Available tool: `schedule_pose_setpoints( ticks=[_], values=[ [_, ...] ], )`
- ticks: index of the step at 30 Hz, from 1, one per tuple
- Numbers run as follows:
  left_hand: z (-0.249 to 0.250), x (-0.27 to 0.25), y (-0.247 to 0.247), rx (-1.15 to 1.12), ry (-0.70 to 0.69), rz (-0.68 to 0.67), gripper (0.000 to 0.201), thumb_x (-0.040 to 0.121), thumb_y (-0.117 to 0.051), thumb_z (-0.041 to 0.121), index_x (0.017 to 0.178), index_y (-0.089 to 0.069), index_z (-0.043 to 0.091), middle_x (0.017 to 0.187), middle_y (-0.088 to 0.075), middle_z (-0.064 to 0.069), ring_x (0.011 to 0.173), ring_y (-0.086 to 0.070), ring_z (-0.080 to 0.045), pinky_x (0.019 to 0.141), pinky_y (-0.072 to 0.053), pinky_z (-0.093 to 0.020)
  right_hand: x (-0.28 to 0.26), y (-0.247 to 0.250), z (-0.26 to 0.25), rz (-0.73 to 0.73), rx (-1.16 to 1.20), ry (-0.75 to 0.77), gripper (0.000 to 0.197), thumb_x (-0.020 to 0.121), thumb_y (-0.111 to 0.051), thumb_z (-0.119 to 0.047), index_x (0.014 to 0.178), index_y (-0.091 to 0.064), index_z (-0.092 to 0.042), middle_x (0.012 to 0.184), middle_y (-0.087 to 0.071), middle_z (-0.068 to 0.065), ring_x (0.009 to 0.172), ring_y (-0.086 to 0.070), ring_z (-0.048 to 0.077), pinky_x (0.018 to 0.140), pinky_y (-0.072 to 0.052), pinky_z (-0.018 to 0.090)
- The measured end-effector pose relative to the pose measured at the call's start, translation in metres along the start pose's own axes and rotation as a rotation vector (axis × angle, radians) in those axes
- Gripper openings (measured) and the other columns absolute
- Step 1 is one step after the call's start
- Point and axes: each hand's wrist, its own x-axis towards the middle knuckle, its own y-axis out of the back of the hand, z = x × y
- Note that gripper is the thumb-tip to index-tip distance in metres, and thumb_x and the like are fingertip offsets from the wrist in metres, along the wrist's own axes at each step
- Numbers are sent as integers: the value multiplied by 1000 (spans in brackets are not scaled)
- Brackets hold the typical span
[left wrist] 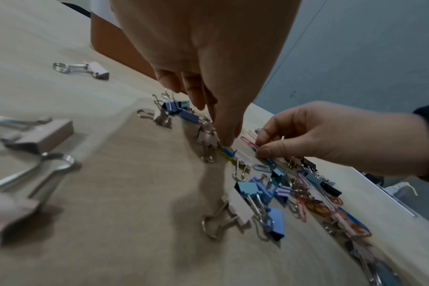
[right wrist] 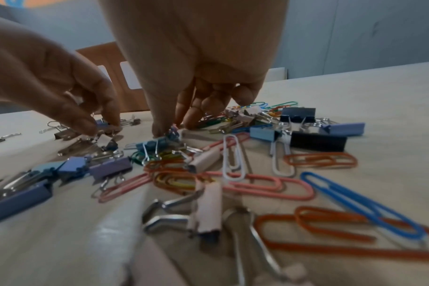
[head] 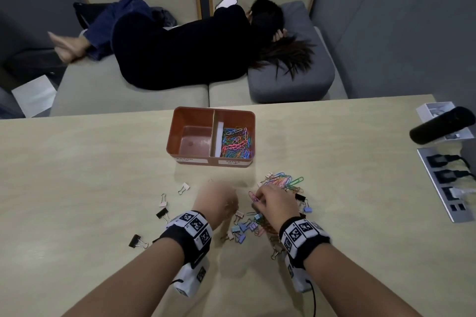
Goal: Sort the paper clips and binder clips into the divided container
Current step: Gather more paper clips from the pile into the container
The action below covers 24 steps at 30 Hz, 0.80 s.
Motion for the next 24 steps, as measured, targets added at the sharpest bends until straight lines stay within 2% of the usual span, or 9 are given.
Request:
schedule_pose_setpoints(
  ticks=[6, 11, 16, 19, 22, 24],
  values=[
    [0, 8, 2, 79, -50, -80, 17, 84, -61, 37, 100, -67, 36, 117, -51, 5, 113, -43, -20, 92, -37, -35, 5, -1, -4, -36, 16, -17, 10, 86, -62, -35, 87, -63, -24, 97, -62, -6, 90, -60, 18, 89, -46, 35],
    [2, 10, 4, 187, -72, -117, 19, 85, -60, 38, 102, -67, 34, 118, -51, 4, 115, -42, -22, 93, -34, -37, 5, 0, -5, -30, 3, 27, 10, 88, -61, -29, 93, -67, -23, 95, -69, -4, 91, -62, 18, 85, -50, 33],
    [4, 9, 2, 296, -99, -126, 25, 90, -51, 34, 108, -67, 28, 122, -51, 0, 117, -43, -25, 94, -35, -39, 2, 3, 1, -40, -30, 80, 14, 90, -58, -28, 95, -68, -21, 99, -66, -4, 94, -60, 18, 86, -49, 34],
    [1, 6, 3, 258, -72, -115, 26, 91, -50, 35, 110, -65, 26, 120, -50, 0, 116, -43, -25, 93, -35, -38, -2, 4, 8, -13, 33, 89, 11, 89, -60, -30, 90, -68, -23, 95, -64, -10, 94, -54, 12, 89, -45, 30],
    [-4, 5, 7, 136, -24, -80, 19, 89, -53, 38, 101, -65, 29, 113, -55, 4, 110, -48, -20, 91, -36, -36, -4, 2, 4, -93, 96, 129, 11, 89, -61, -26, 92, -69, -19, 97, -61, -6, 95, -53, 12, 90, -45, 28],
    [-6, 3, 13, 32, 2, -59, 14, 88, -53, 34, 94, -64, 28, 104, -63, 7, 103, -55, -17, 90, -37, -34, -6, 0, -2, -155, 110, 141, 11, 88, -61, -22, 94, -69, -17, 98, -63, -3, 94, -56, 15, 89, -46, 28]
  ],
)
